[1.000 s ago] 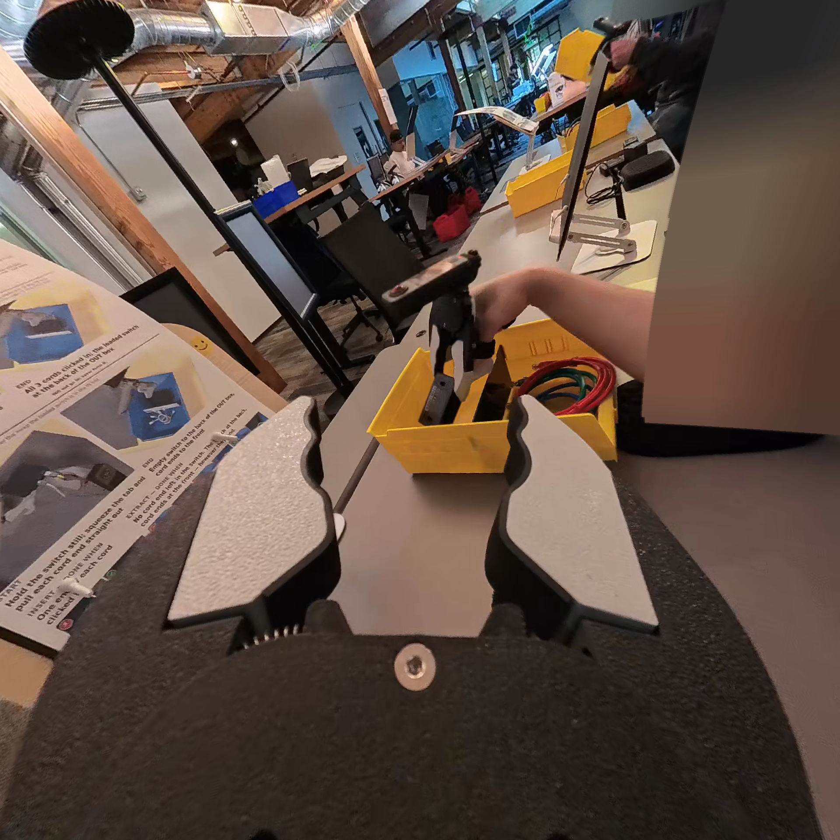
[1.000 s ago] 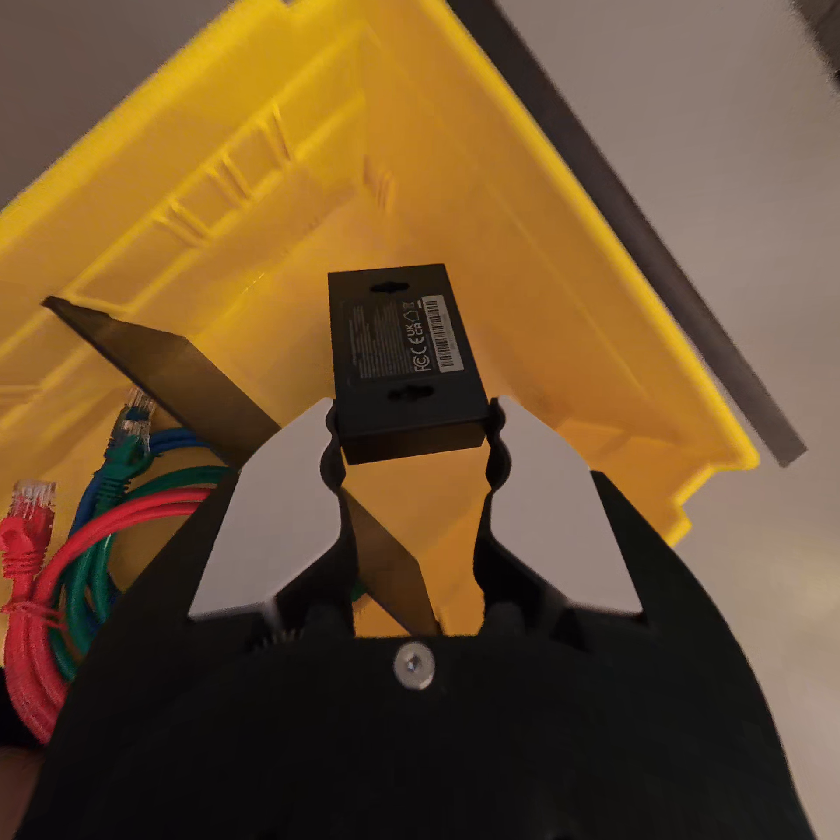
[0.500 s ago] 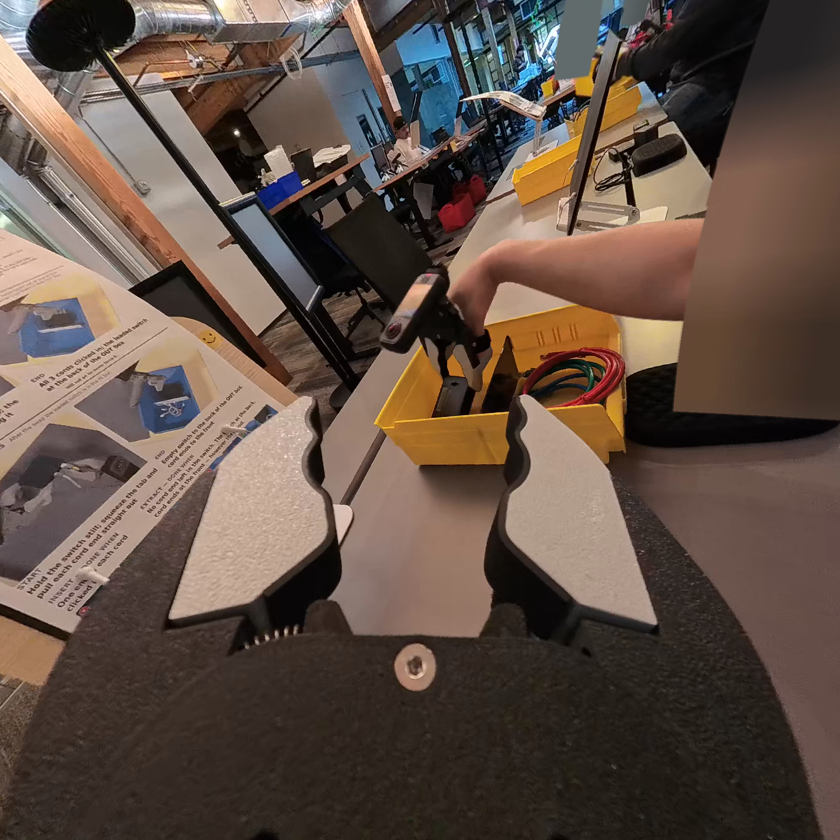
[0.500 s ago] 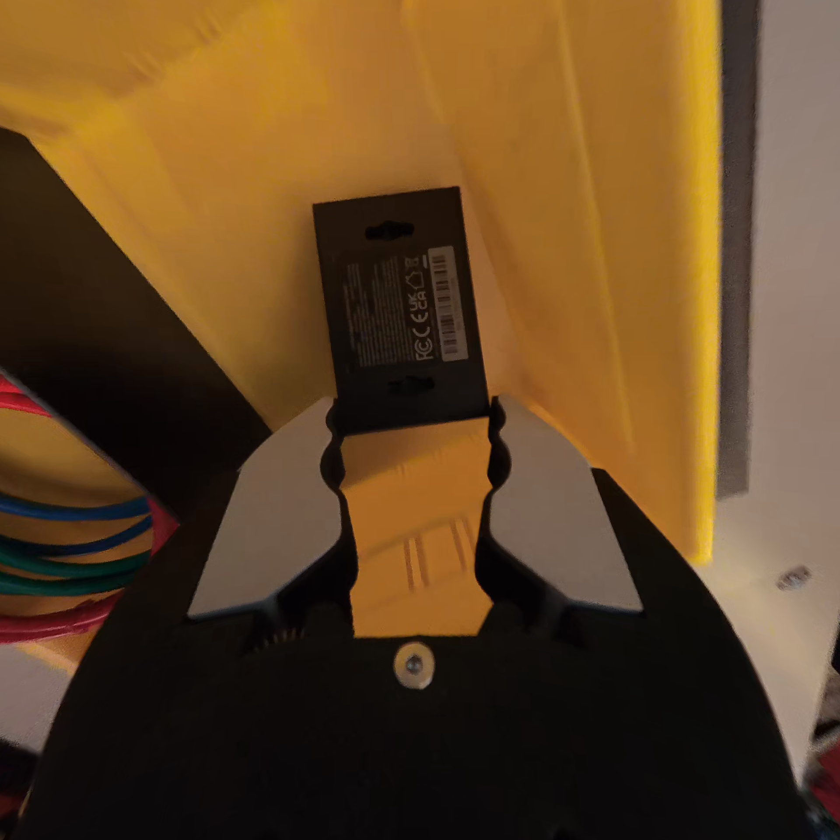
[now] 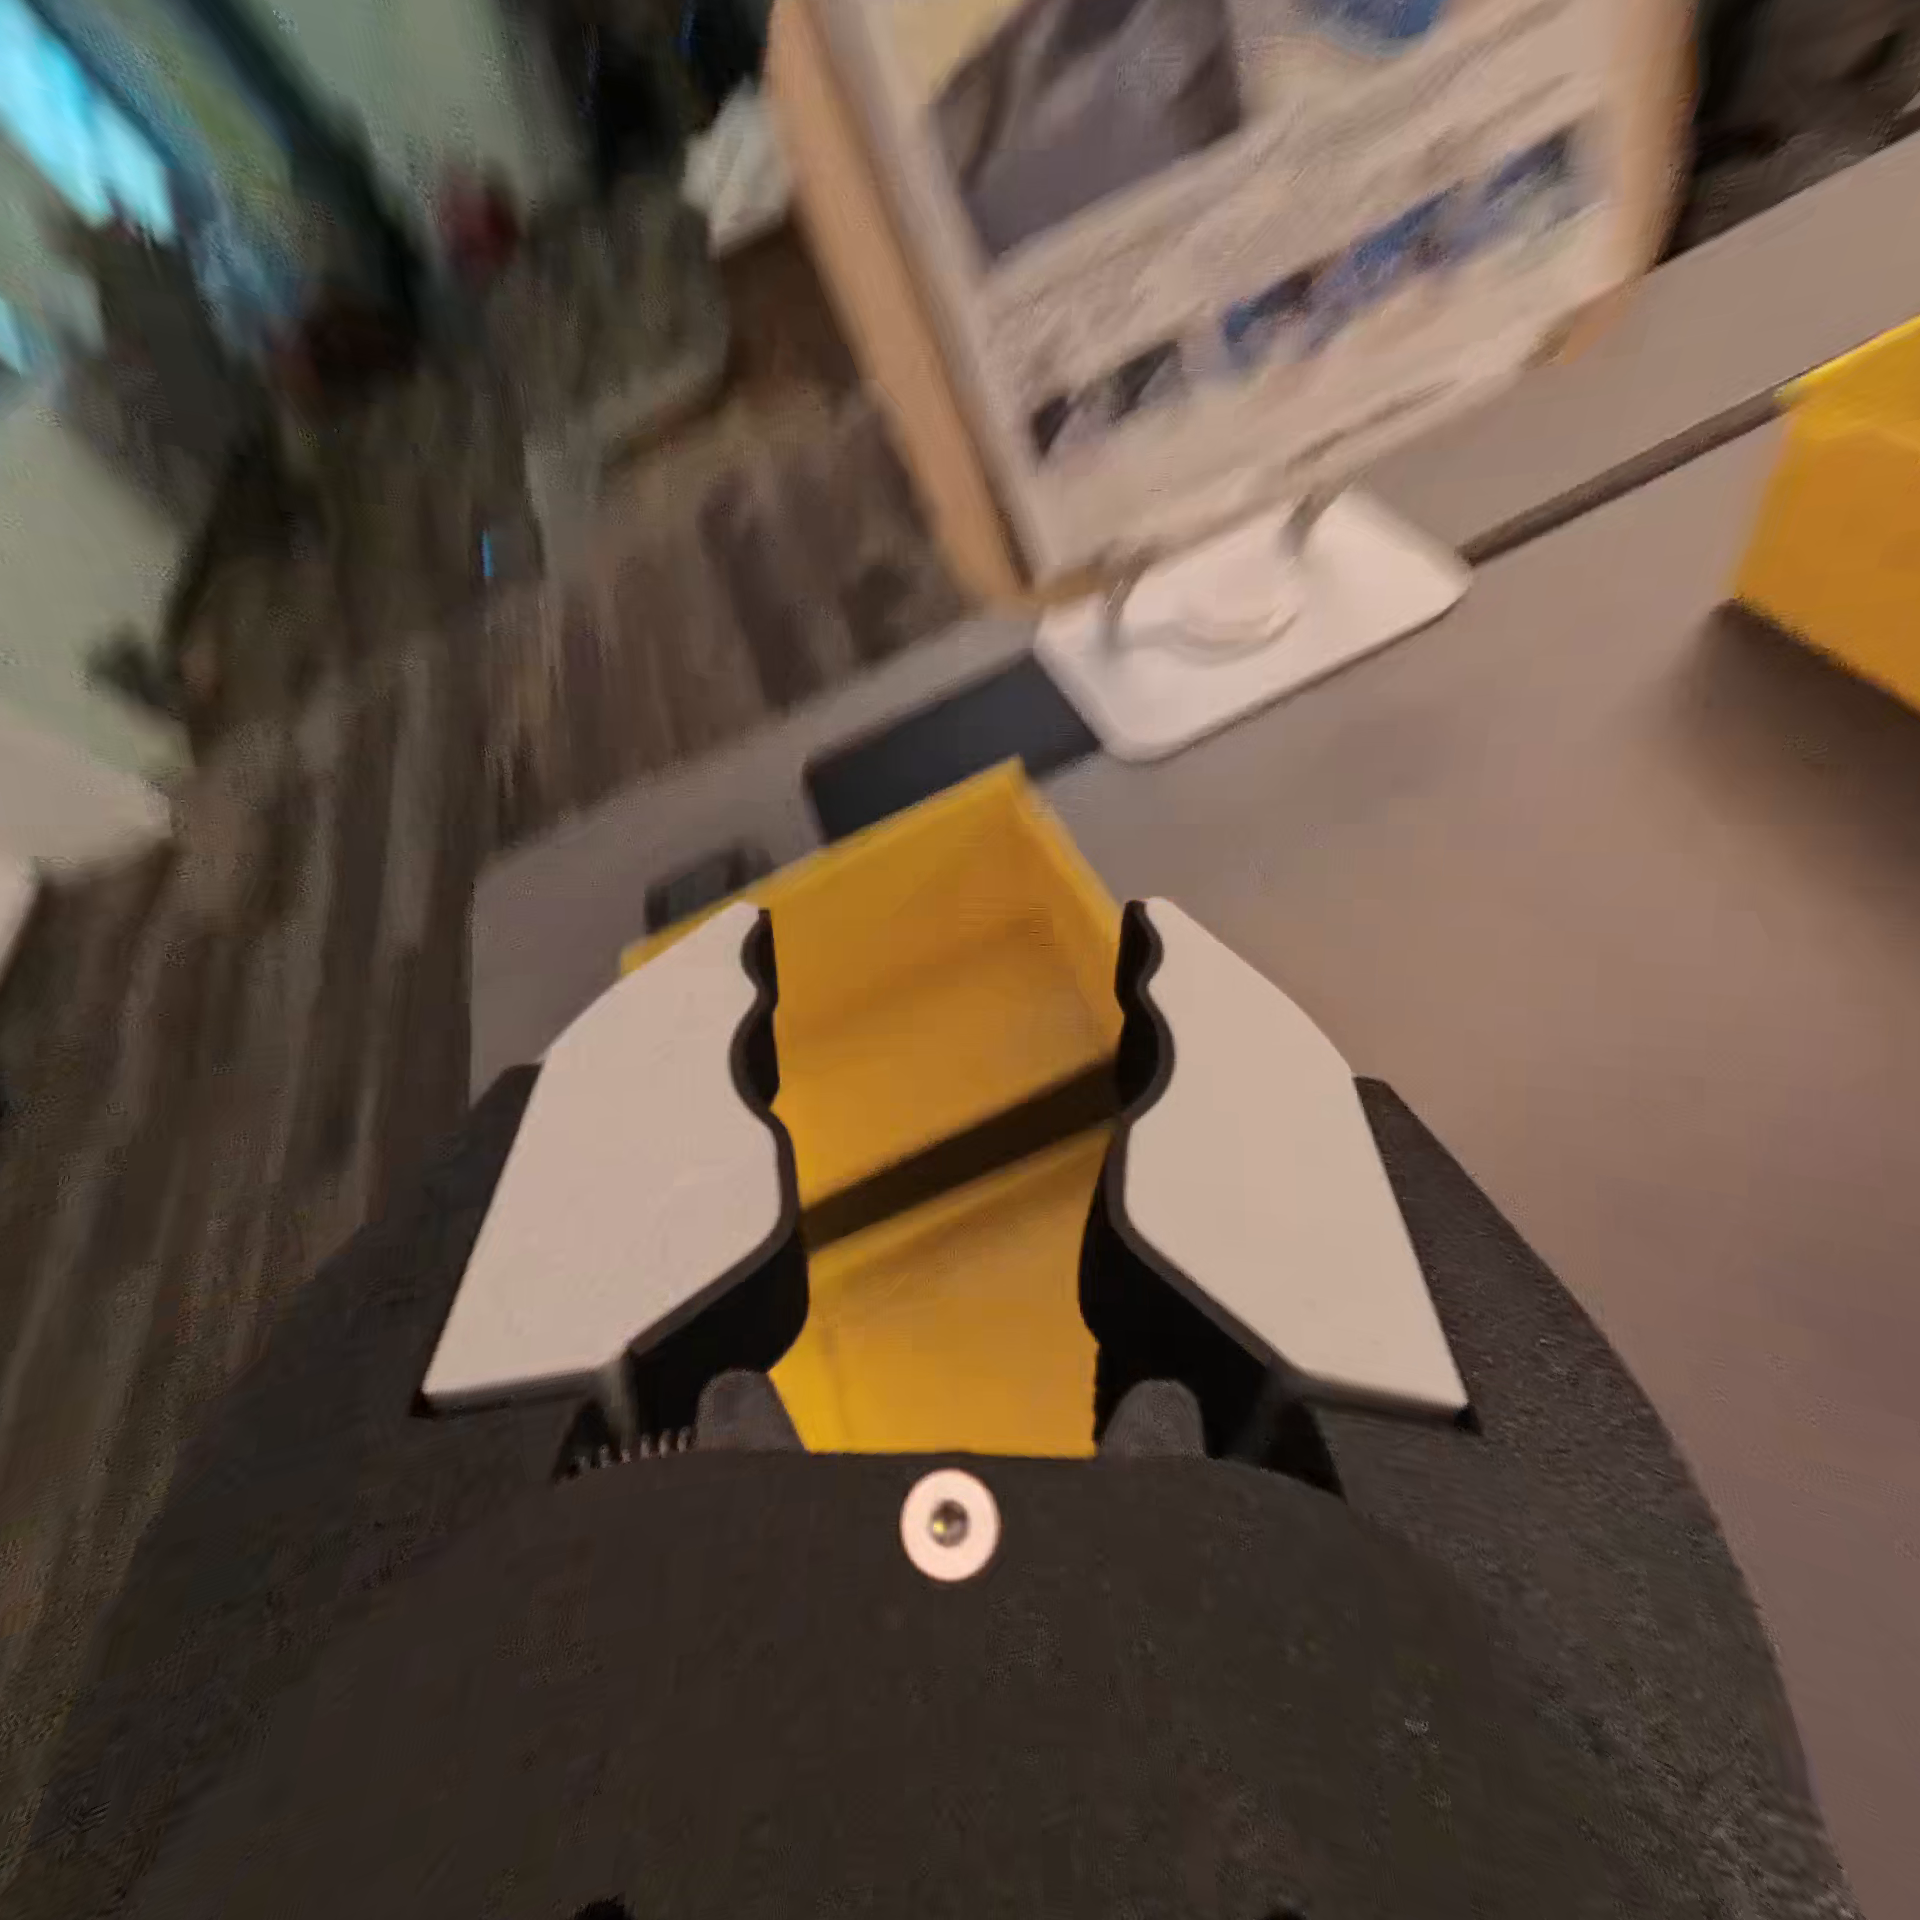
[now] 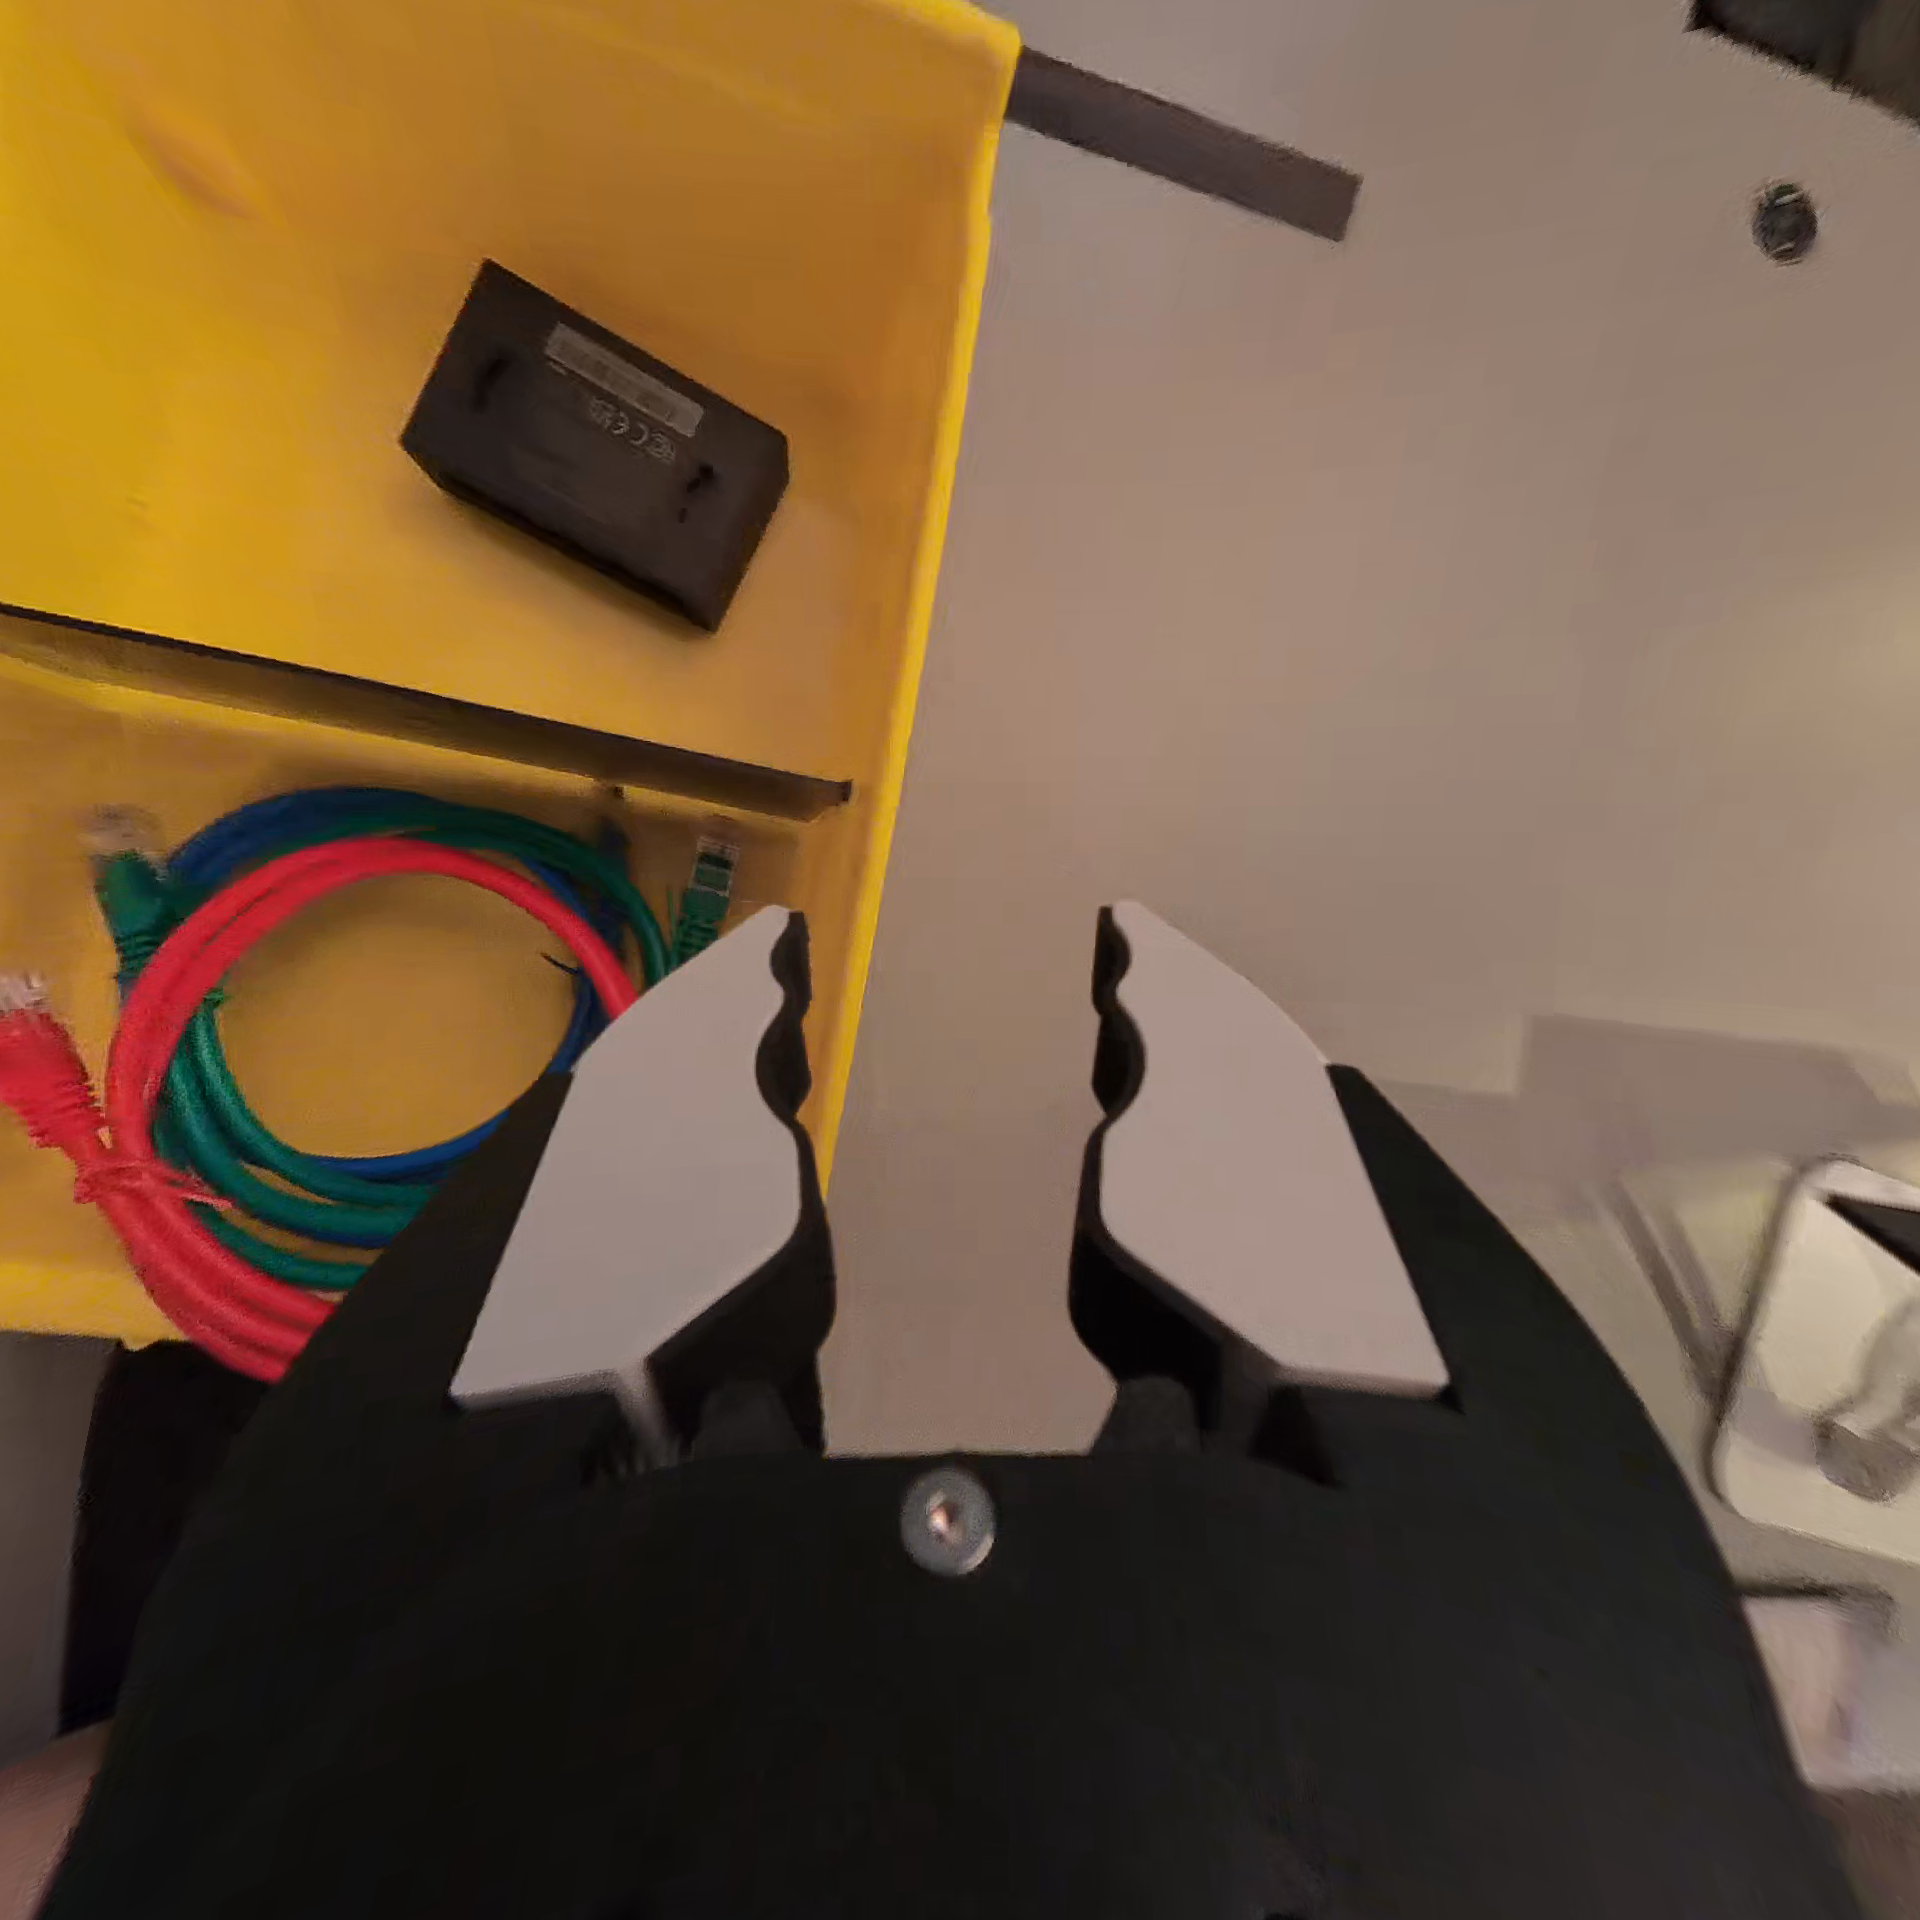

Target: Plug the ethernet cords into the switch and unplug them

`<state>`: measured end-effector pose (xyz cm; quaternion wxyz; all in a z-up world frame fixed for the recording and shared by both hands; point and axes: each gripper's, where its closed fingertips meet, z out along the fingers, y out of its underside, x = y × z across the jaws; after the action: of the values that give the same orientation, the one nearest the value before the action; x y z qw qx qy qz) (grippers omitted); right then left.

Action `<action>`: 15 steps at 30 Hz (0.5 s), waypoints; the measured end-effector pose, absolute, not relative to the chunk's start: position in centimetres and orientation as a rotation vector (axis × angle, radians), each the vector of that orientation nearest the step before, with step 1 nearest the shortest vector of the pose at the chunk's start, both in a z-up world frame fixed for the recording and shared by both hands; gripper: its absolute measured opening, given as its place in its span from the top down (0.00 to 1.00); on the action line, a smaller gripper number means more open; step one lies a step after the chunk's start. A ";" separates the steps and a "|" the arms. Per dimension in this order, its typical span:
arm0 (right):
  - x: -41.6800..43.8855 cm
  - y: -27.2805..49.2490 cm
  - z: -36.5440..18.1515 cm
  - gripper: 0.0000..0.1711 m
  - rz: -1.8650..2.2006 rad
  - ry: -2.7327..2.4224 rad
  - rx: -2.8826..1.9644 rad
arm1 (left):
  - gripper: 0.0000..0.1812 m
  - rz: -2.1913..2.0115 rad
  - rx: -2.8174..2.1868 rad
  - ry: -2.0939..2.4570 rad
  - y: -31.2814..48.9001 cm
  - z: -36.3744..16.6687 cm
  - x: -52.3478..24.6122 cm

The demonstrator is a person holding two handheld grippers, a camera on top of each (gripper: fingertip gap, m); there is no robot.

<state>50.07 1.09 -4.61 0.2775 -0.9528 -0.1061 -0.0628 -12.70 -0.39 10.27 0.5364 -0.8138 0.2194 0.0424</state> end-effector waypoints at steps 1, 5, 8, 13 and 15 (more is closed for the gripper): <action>50.2 1.2 -5.3 0.70 -0.102 -0.275 -2.566 | 0.66 0.106 -2.057 0.434 -0.7 8.6 -15.2; 48.8 0.5 -8.2 0.88 0.297 -0.196 -2.682 | 0.68 0.232 -2.361 0.159 -1.6 3.1 -24.3; 48.1 0.5 -8.7 0.93 0.317 -0.236 -2.710 | 0.69 0.166 -2.417 0.058 -1.5 1.2 -26.8; 47.7 0.3 -10.4 0.95 0.274 -0.191 -2.836 | 0.71 0.091 -2.639 0.030 -2.7 -3.4 -27.7; 47.7 0.2 -10.9 0.96 0.271 -0.188 -2.866 | 0.72 0.063 -2.695 0.038 -2.3 -5.0 -27.8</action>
<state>47.73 0.25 -10.94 0.1278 -0.9853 -0.0645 0.0932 -27.76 -2.34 -4.97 0.2210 -0.9749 0.0138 0.0228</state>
